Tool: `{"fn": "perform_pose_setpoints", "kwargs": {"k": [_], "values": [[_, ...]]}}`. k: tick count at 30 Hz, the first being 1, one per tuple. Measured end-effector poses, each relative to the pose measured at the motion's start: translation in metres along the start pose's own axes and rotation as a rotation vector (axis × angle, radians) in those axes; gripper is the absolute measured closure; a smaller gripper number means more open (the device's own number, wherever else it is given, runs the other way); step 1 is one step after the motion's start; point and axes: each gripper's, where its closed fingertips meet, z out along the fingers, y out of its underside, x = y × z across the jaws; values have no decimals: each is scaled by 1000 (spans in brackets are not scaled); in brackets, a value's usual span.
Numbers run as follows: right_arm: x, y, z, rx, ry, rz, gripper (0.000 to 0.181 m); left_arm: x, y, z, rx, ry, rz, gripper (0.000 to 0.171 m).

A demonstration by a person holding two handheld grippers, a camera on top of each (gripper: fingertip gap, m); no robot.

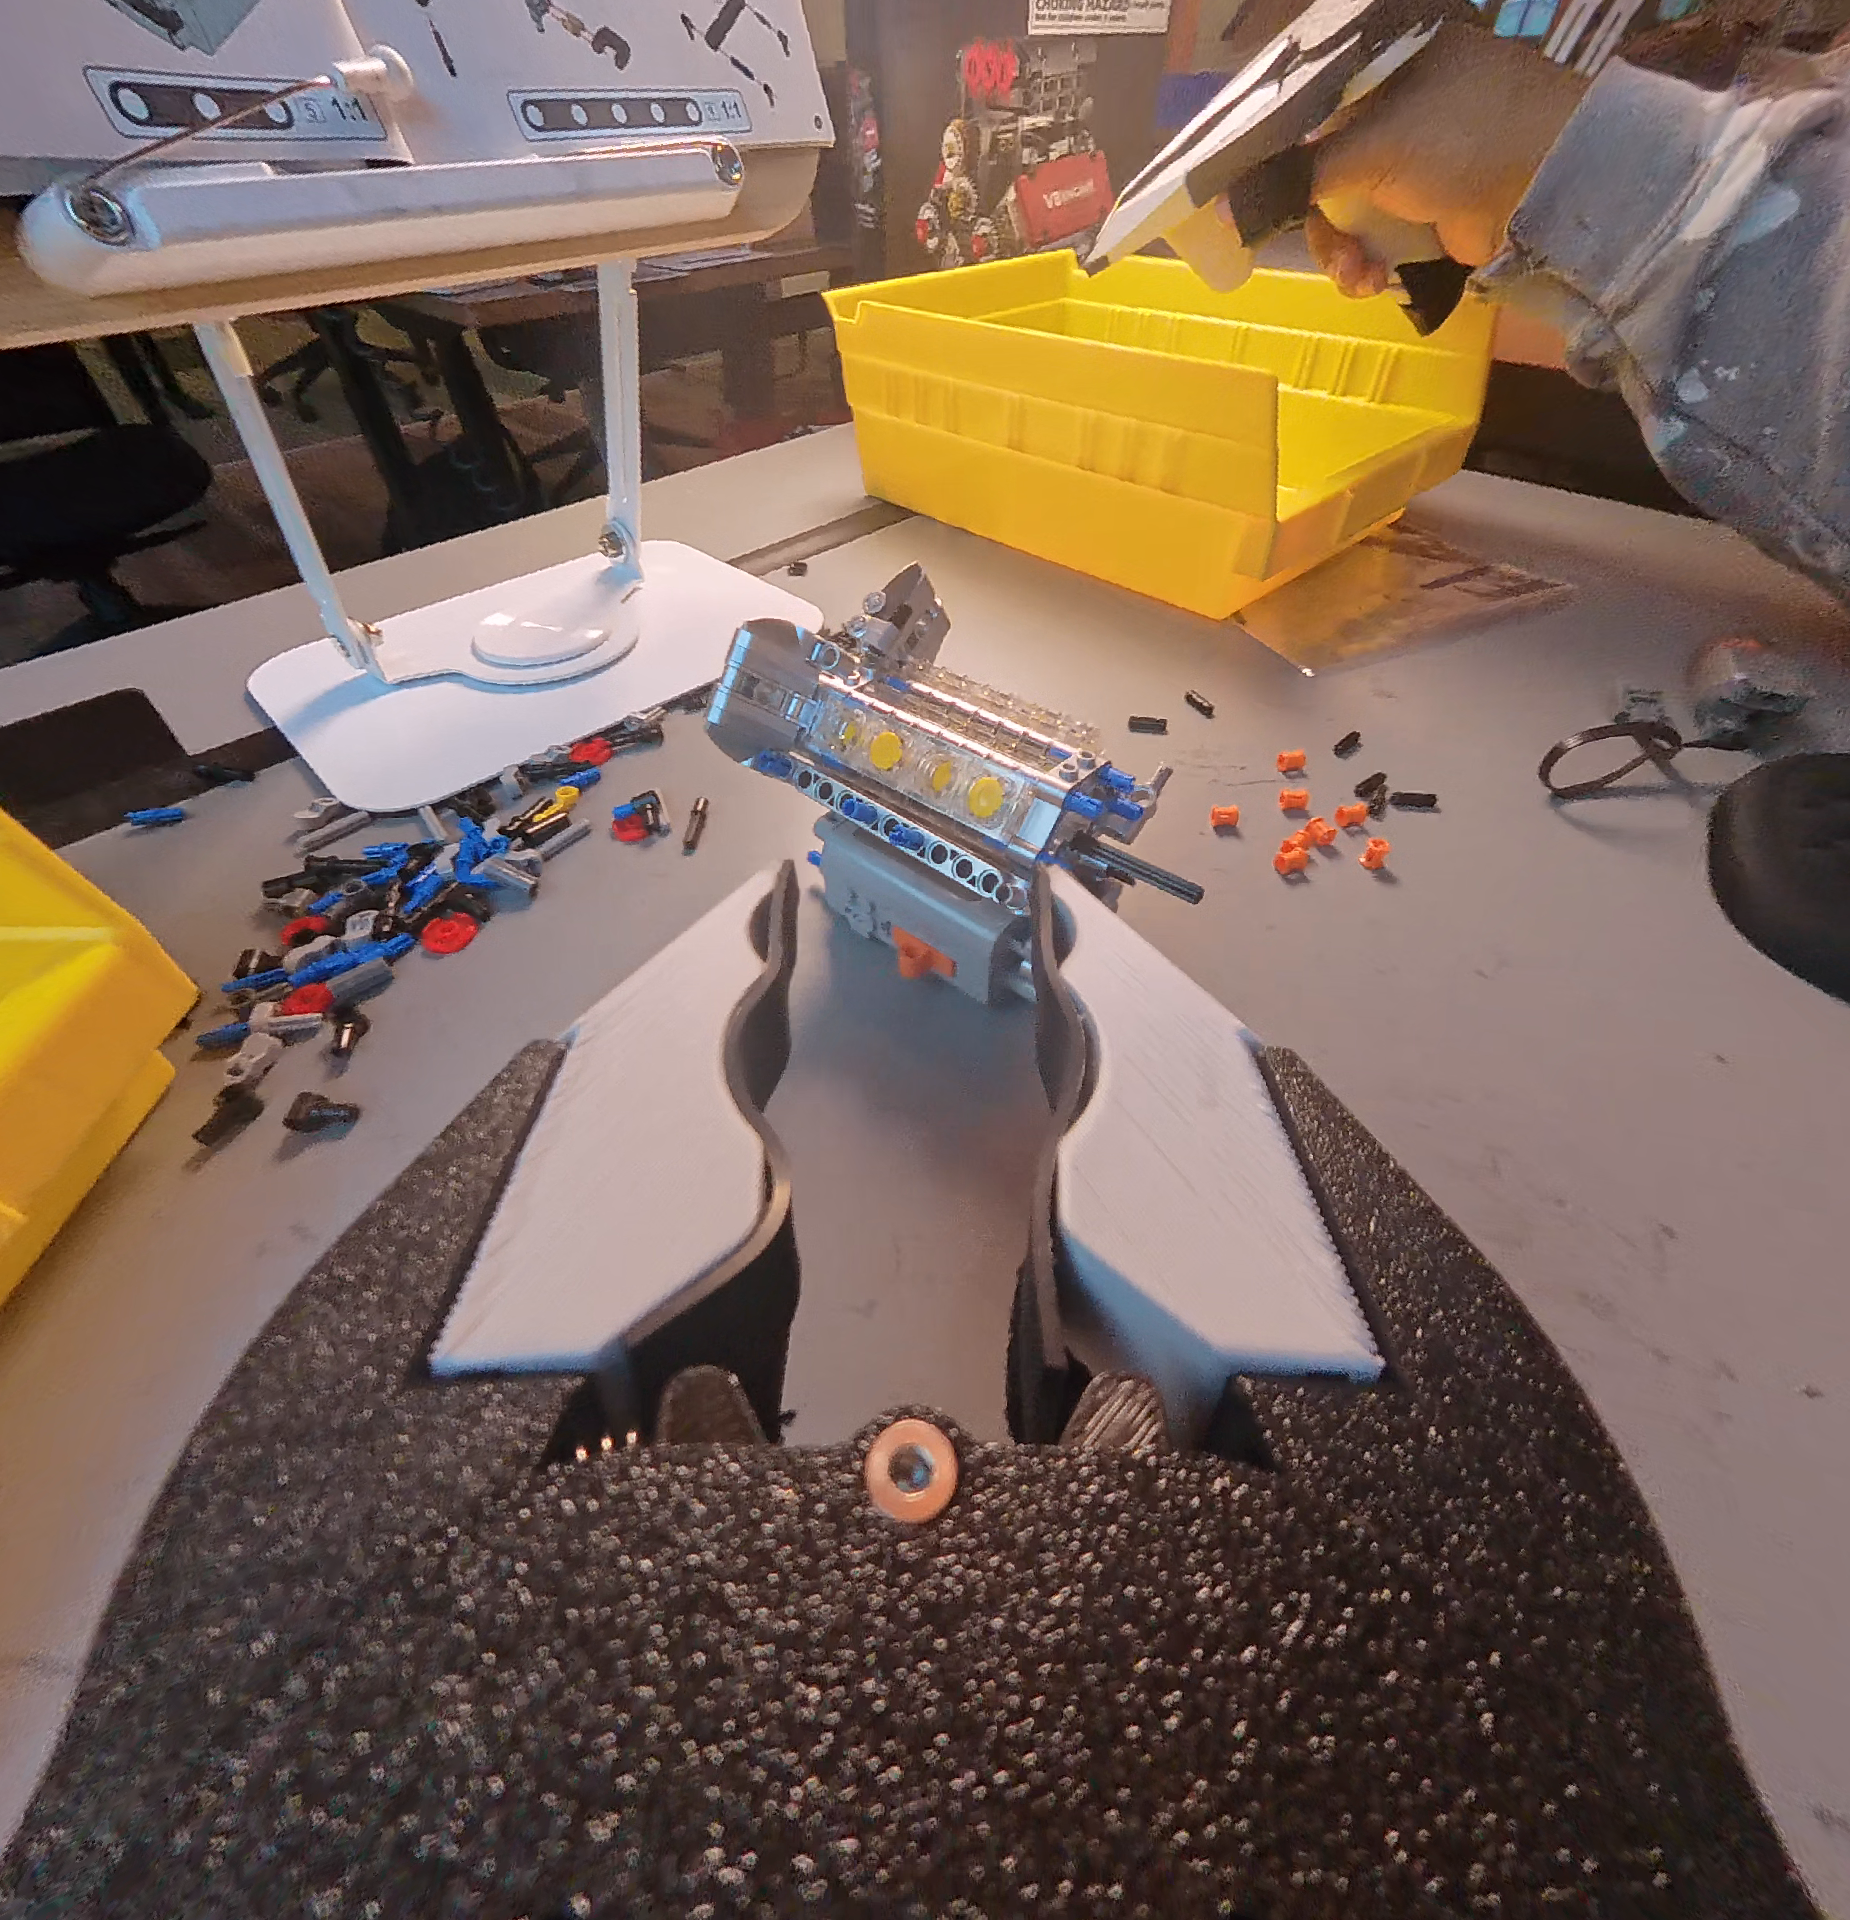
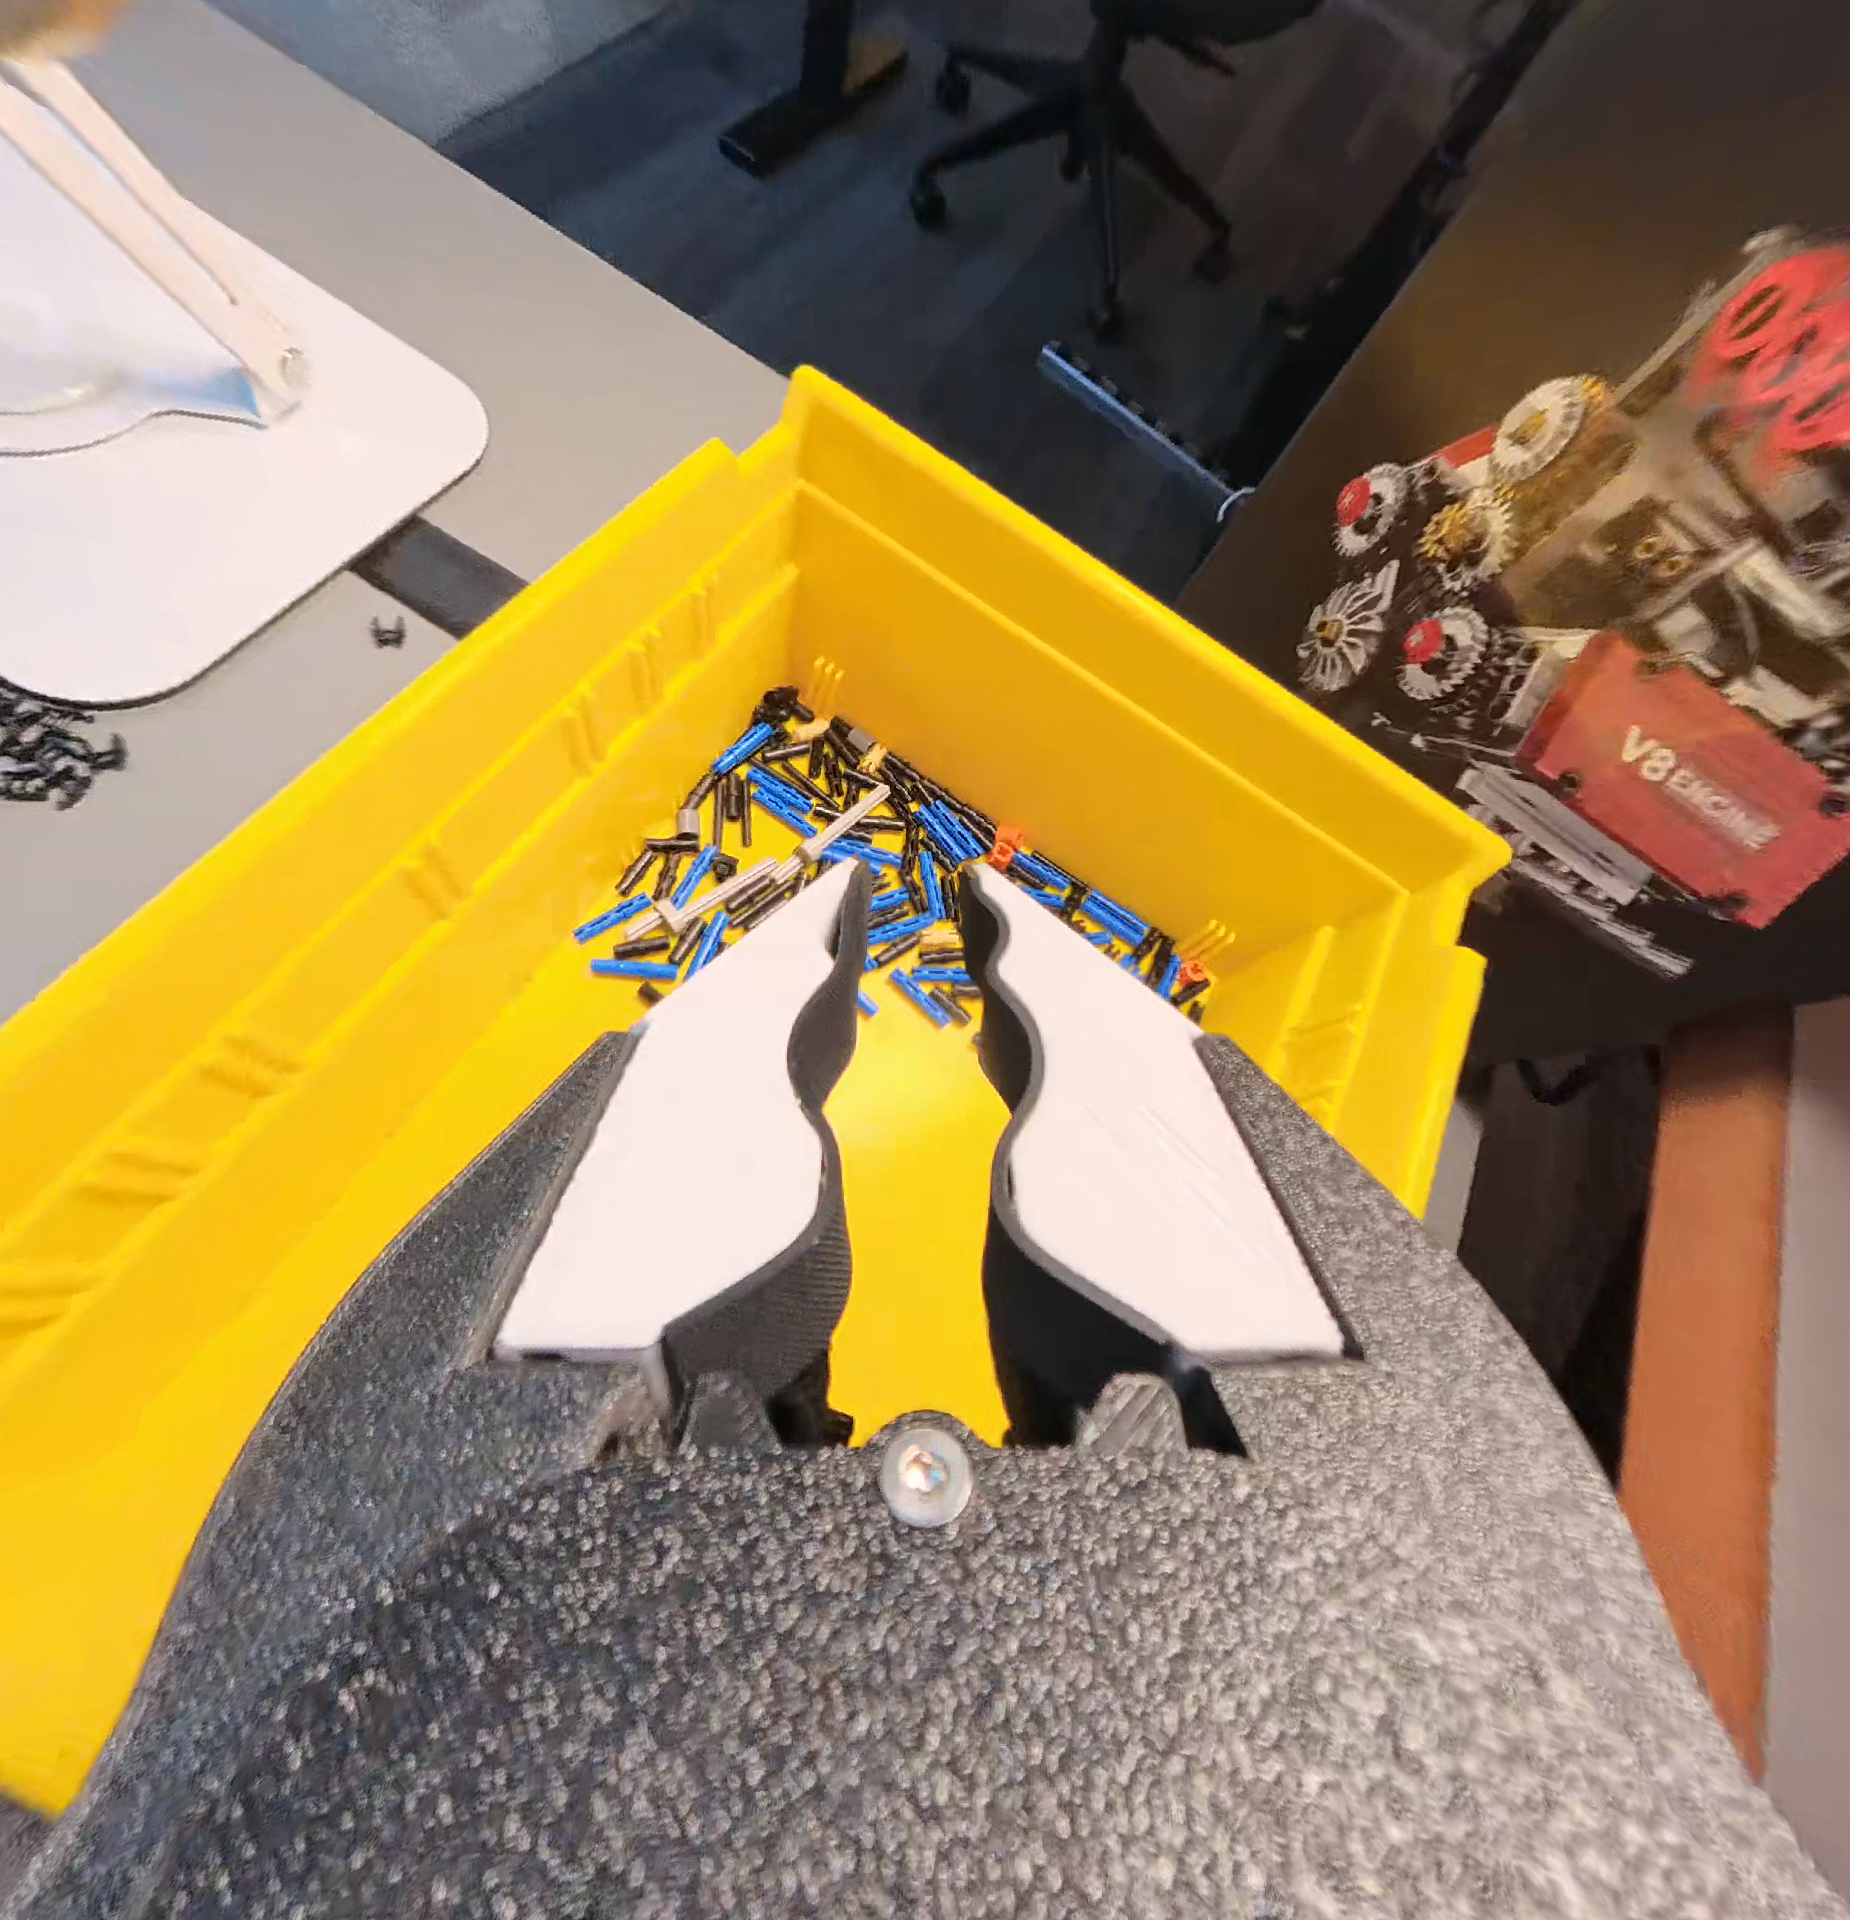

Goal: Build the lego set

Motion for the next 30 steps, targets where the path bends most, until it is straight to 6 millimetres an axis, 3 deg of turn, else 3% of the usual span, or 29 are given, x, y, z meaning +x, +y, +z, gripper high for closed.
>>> {"fn": "perform_pose_setpoints", "kwargs": {"k": [5,10,19,26,28,30], "values": [[-2,25,56,-178,-86,5,166,-21,-1,-1,-11,-128,102,128],[2,40,81,-250,-116,8,169,-39,1,0,-6,-169,59,128],[8,53,99,-279,-141,75,169,-28,-8,15,23,-63,104,122],[-5,55,90,-284,-195,99,168,-32,-5,14,19,-72,84,120],[-16,57,83,-304,-257,121,169,-34,-5,15,21,-77,78,120],[-11,52,82,-277,-216,116,169,-34,-5,15,17,-78,77,120]]}}
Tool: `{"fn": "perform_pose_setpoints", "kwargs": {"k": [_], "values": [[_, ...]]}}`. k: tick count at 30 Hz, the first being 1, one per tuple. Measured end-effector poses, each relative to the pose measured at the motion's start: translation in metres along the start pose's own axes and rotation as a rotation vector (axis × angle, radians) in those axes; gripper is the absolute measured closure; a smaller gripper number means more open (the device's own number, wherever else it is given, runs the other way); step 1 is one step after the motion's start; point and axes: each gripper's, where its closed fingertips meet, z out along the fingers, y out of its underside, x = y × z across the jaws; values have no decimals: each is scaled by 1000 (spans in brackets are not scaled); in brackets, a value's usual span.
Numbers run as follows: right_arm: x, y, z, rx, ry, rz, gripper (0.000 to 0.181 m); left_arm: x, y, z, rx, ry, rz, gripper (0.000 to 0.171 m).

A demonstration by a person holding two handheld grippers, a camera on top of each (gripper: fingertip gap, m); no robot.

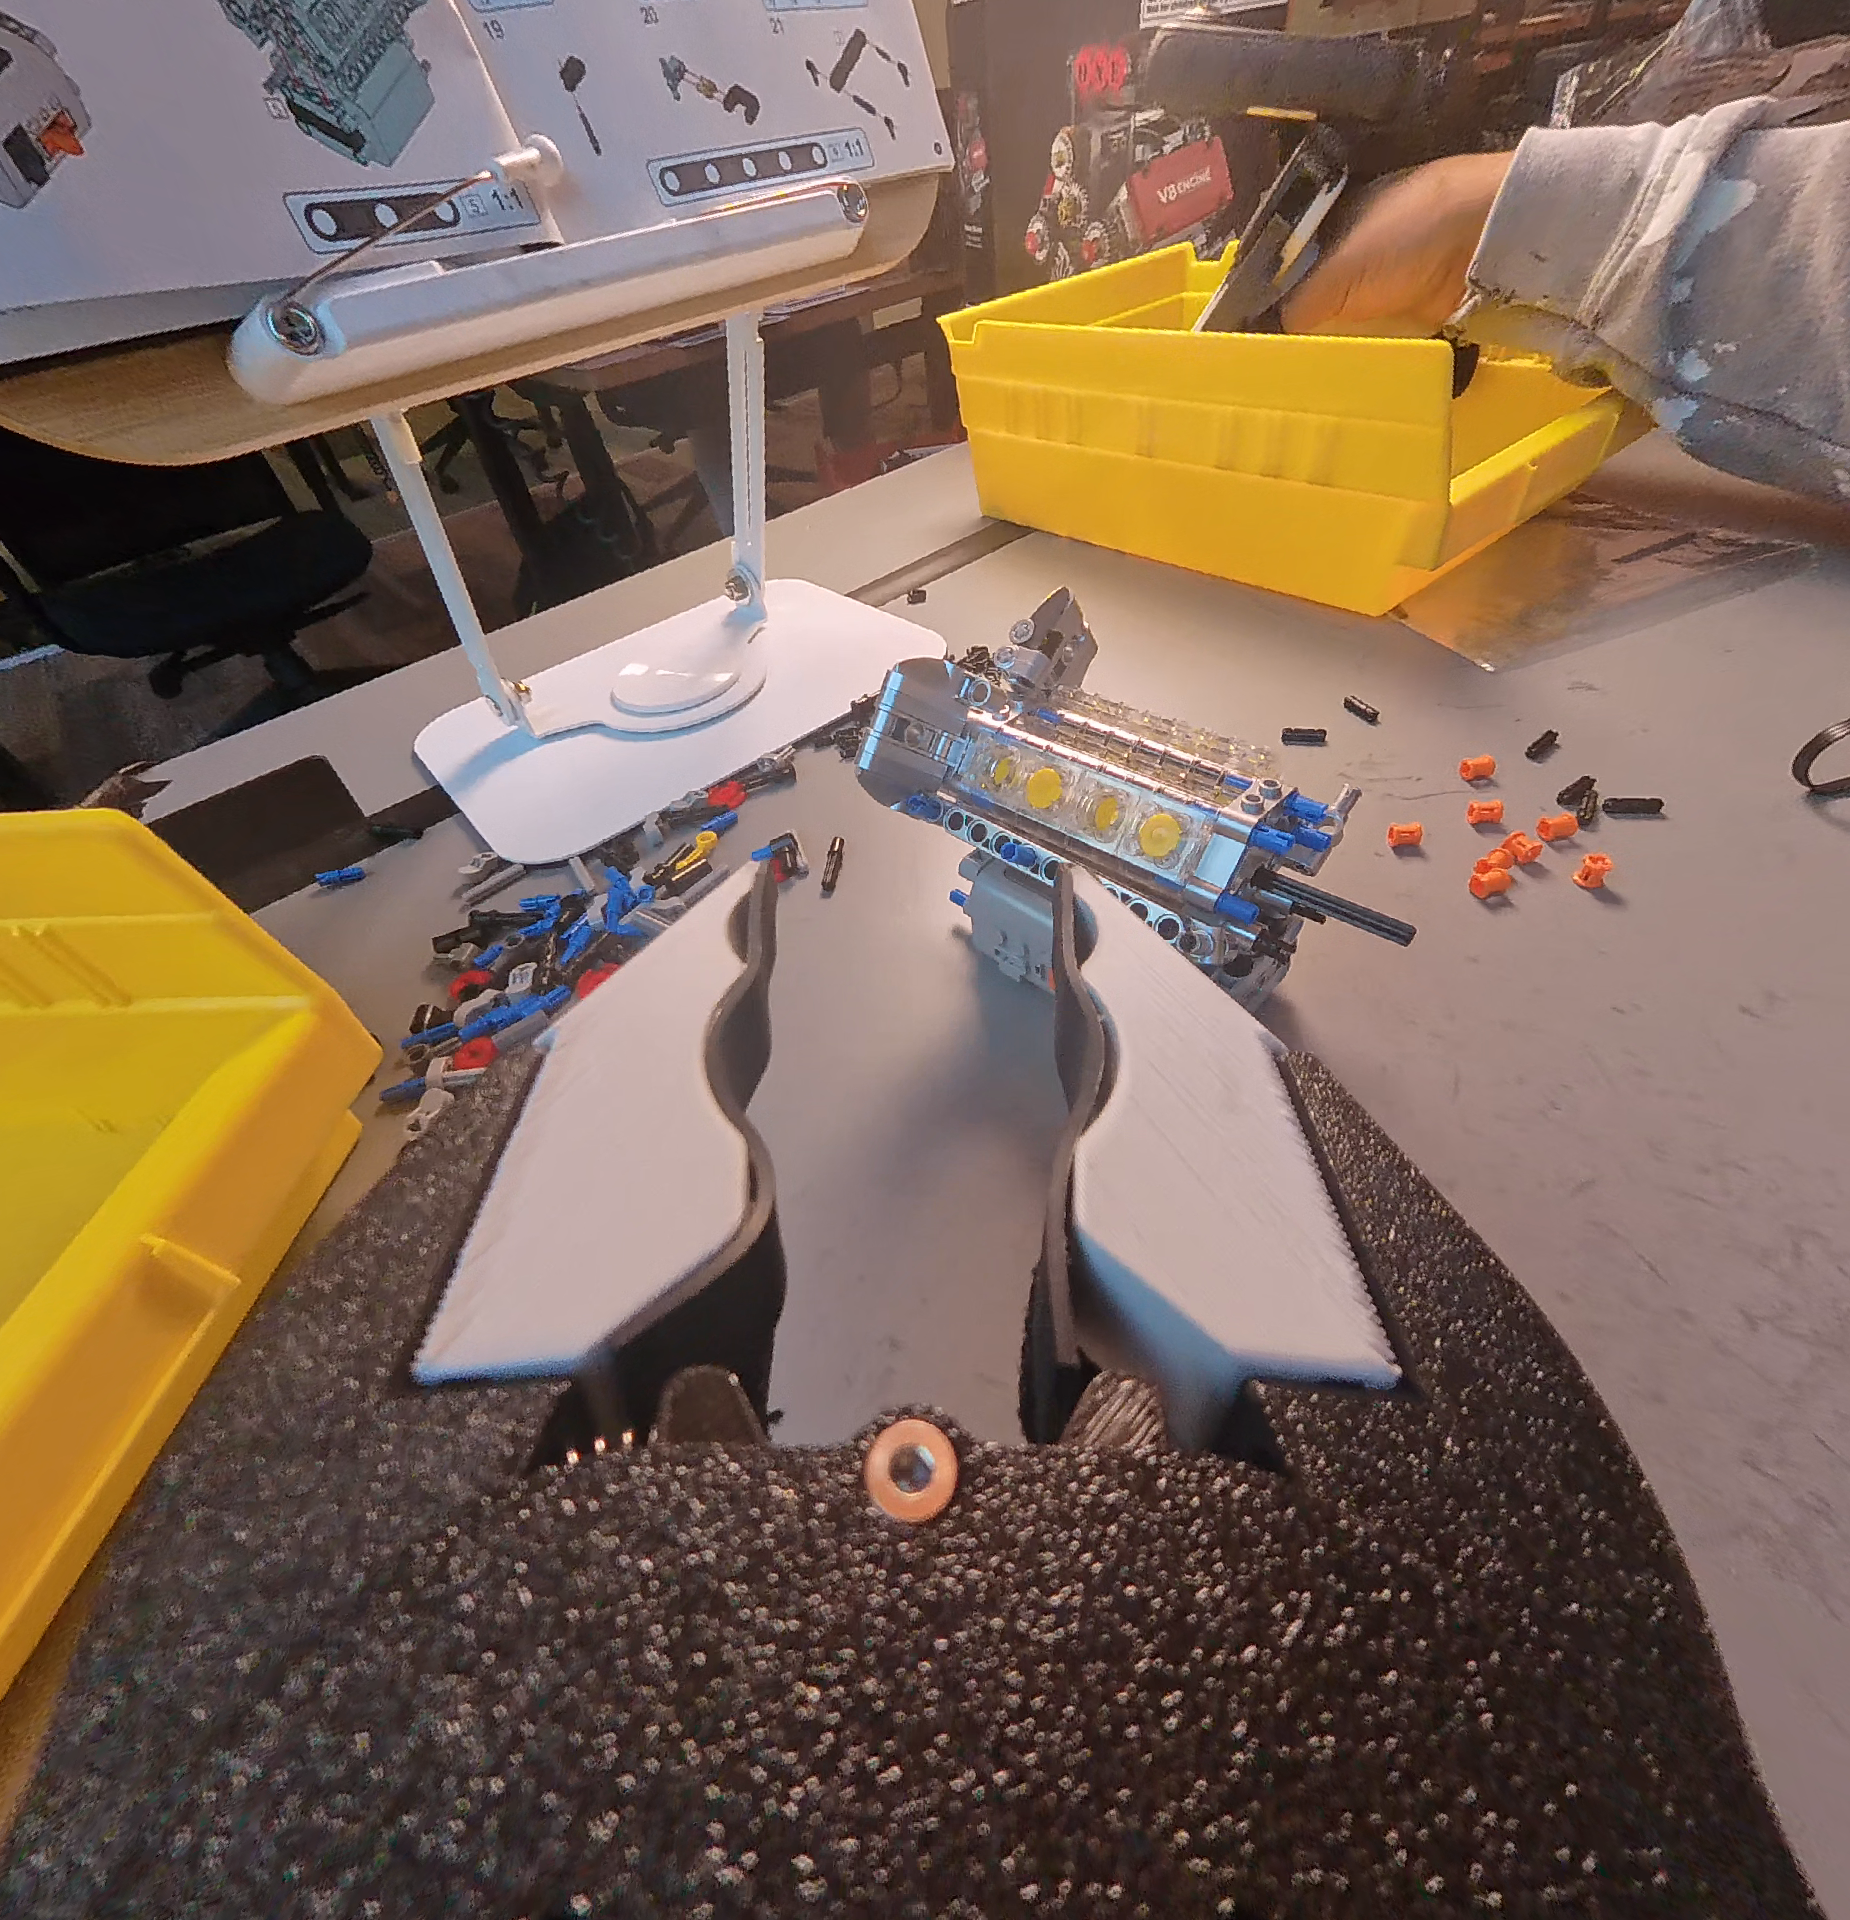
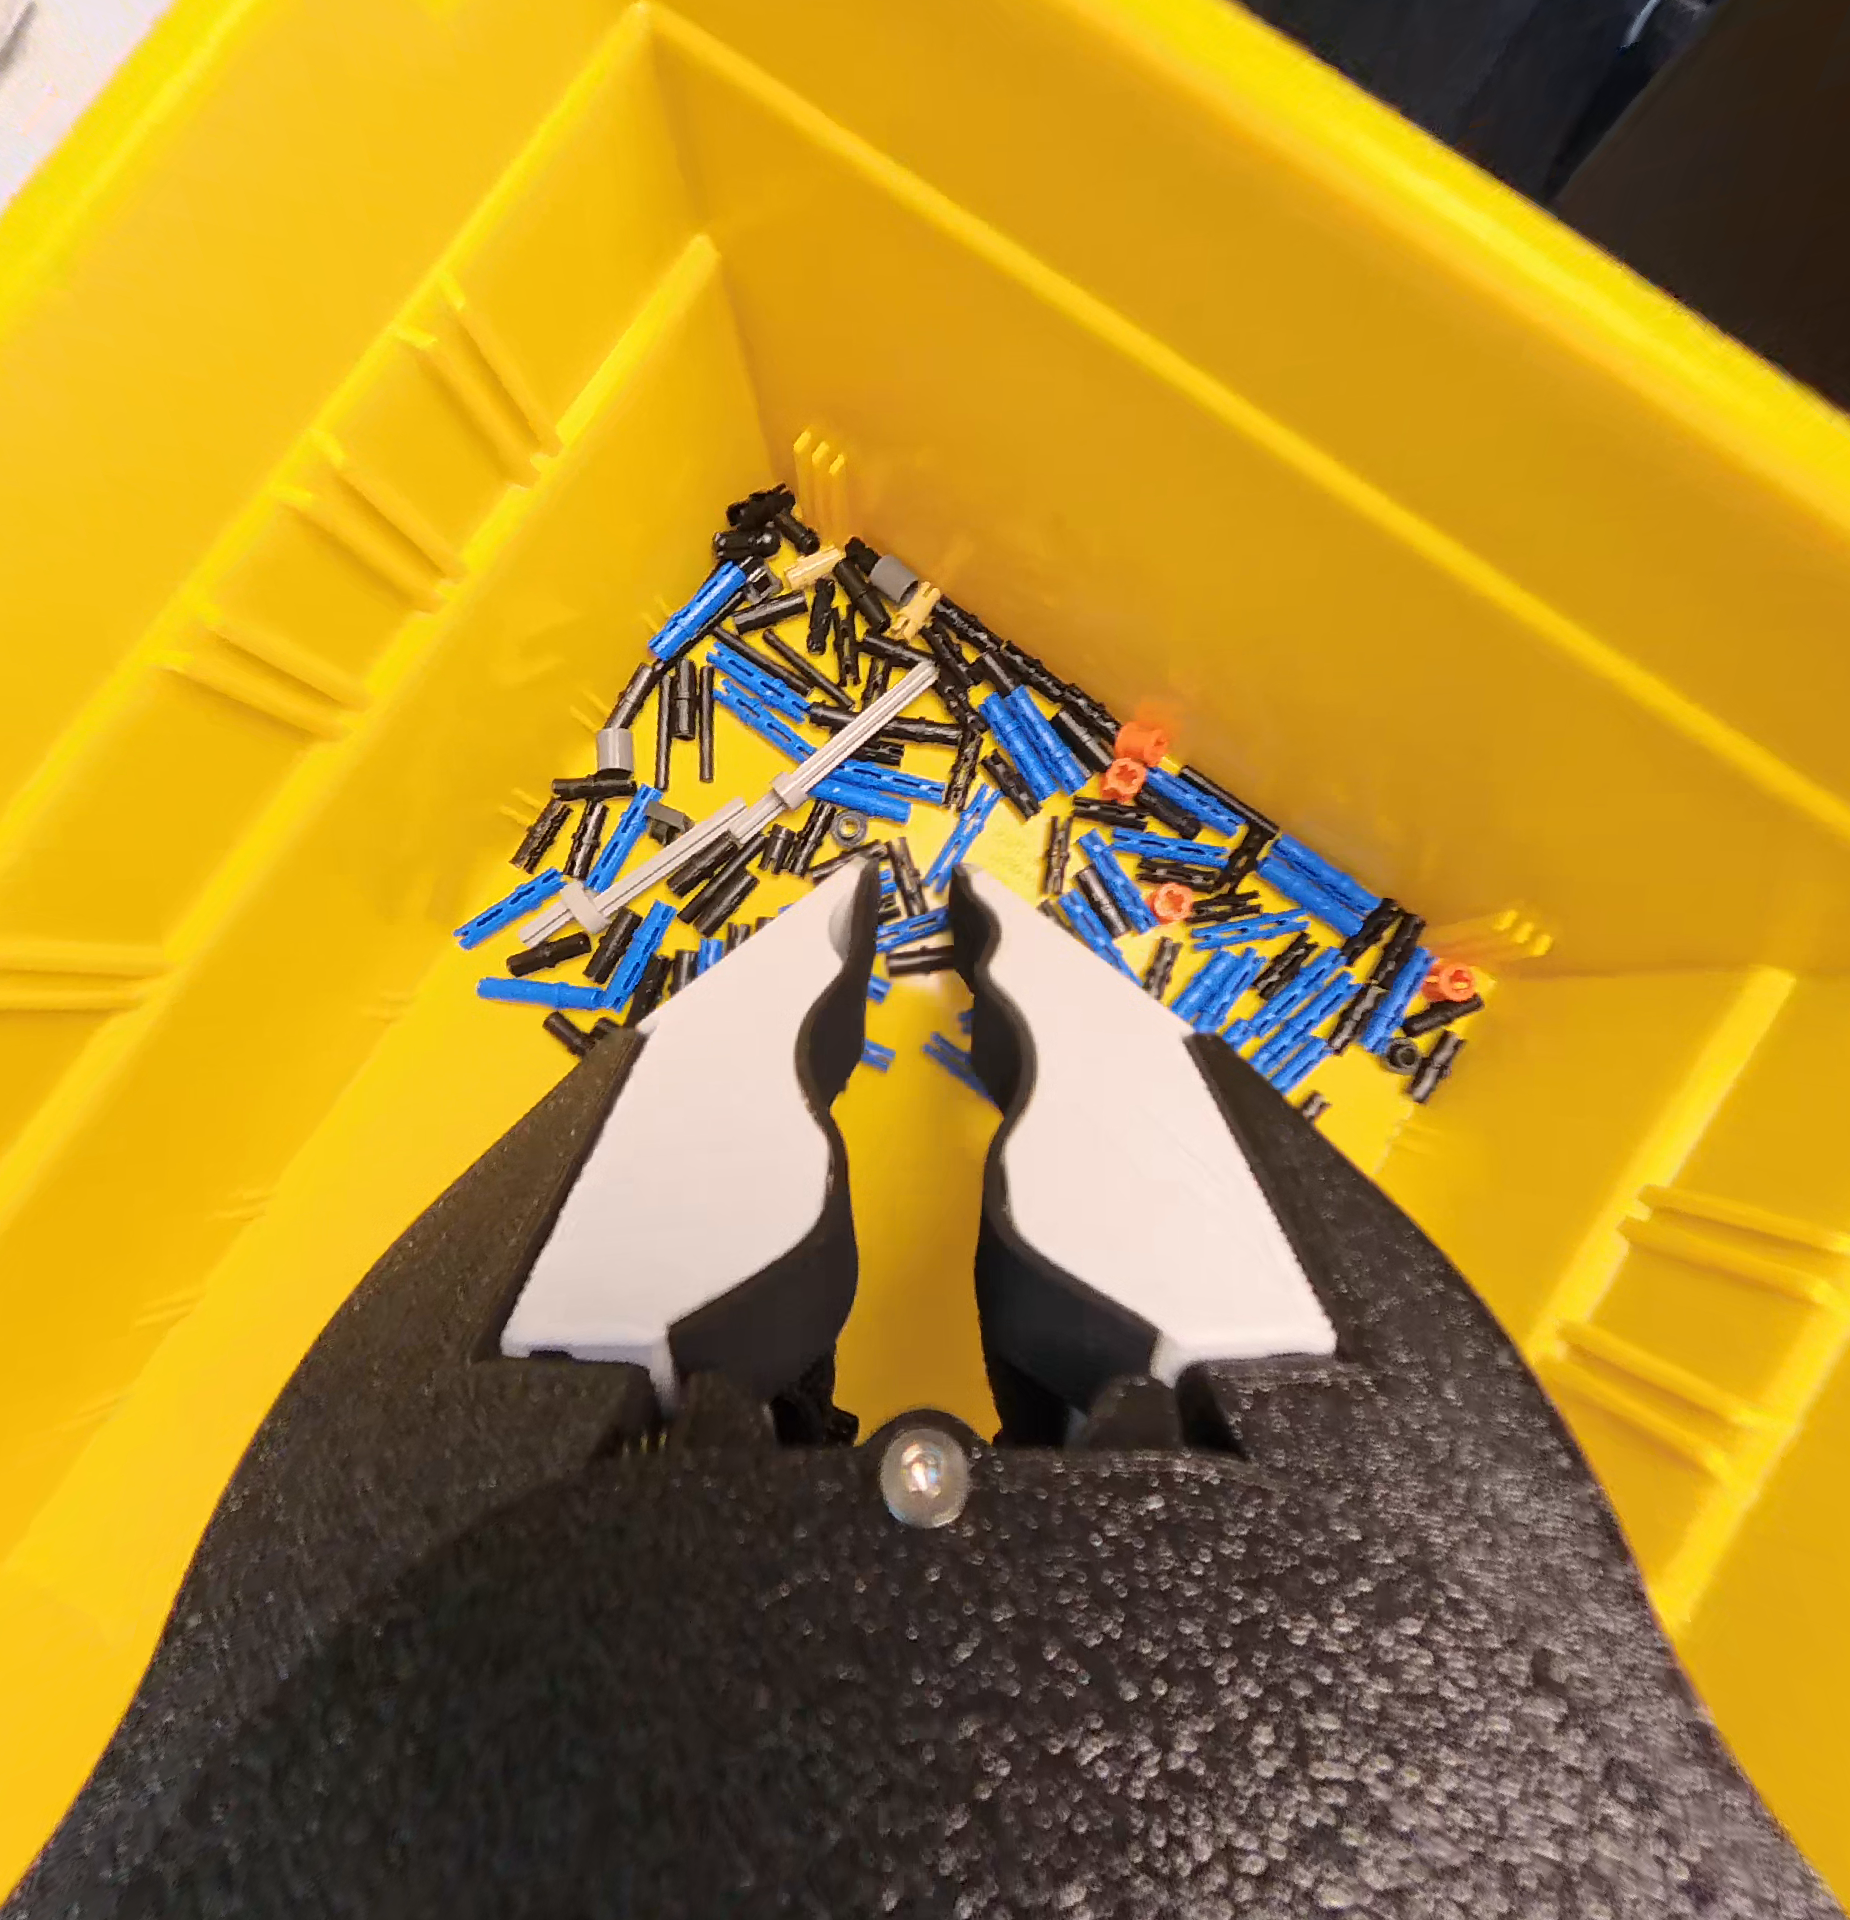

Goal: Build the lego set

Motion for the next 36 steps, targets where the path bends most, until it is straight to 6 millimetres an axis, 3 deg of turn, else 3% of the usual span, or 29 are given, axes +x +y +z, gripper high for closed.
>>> {"fn": "perform_pose_setpoints", "kwargs": {"k": [6,17,25,32,36], "values": [[18,-27,-8,131,44,104,168,1,1,2,-9,1,4,120],[32,-22,23,5,142,19,168,-1,2,3,-11,3,-24,120],[16,-9,15,-59,84,-20,173,1,3,4,-11,18,-29,120],[9,-30,-12,4,93,-49,171,2,3,4,-11,31,-32,120],[2,-22,-8,-61,70,-81,170,3,3,4,-11,30,-27,120]]}}
